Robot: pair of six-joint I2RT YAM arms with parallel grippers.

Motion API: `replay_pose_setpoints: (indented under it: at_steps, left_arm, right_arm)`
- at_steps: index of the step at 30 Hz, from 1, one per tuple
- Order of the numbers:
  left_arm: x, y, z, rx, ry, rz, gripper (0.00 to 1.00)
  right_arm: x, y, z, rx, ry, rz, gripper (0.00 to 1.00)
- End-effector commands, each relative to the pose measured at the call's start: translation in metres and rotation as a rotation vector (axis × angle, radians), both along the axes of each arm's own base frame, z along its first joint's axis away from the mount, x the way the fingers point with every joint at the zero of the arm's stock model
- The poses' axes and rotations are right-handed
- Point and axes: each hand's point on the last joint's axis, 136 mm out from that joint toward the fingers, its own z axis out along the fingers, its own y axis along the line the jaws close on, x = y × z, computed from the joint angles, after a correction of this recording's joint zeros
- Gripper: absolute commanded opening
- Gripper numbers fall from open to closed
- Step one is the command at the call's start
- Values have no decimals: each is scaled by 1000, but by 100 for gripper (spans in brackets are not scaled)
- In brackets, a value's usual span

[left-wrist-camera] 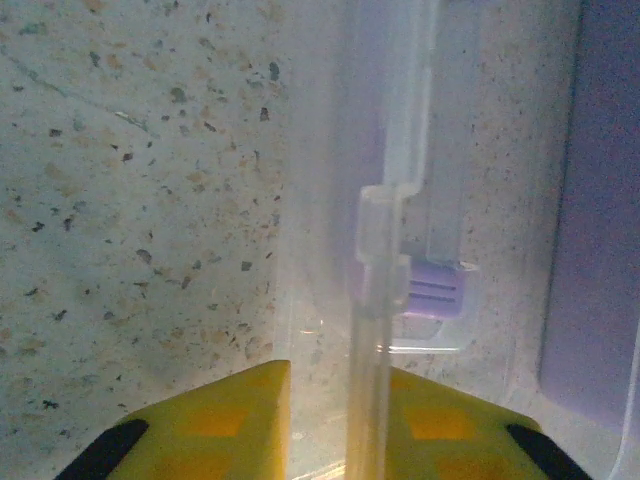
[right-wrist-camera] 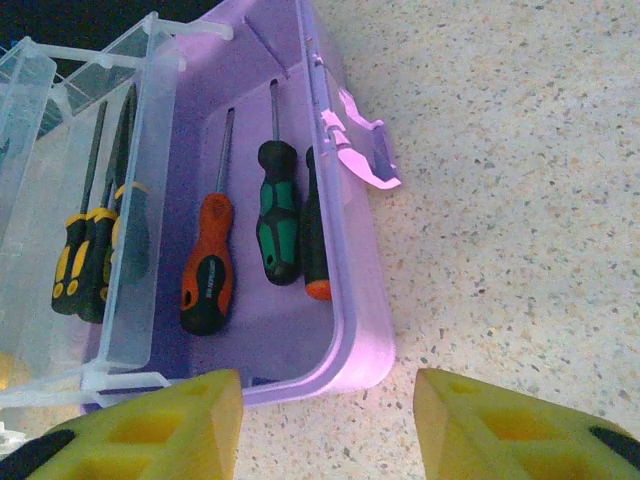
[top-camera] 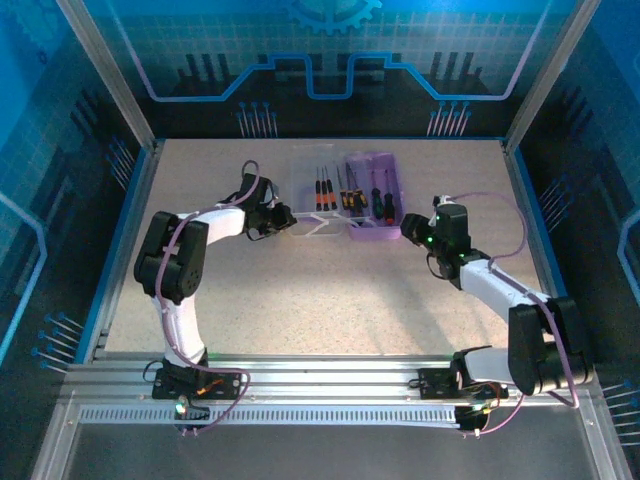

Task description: Pack the tool kit

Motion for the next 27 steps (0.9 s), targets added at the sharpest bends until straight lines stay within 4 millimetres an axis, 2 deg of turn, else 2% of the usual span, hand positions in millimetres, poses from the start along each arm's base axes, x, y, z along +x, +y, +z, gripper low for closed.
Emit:
replay_pose_setpoints:
  at_steps: [1,5,10,15,18,23,27]
  left_arm:
    - [6,-4,2,-10,-28,-38,18]
    - [0,2,2,29,-18,-39,9]
    - [-18,6,10,58,-30,-43,5]
    - [-56,0,12,130,-2,-85,1]
    - [-83,3,13,181,23,-97,0]
    - [-126,23,13,281,72,-95,0]
    - [-153,34,14,312,116,-97,0]
  right_arm:
    - [-7,-10,0,-30,2,-14,50]
    - [-10,-10,2,-39,10,-5,50]
    - [-11,-7,5,-34,10,11,51]
    - [-14,-9,4,-39,4,7,51]
    - [-16,-6,-2,-22,16,15,51]
    - [-17,11,-17,40,55,84,48]
    - [-26,29,-29,76,79,130,43]
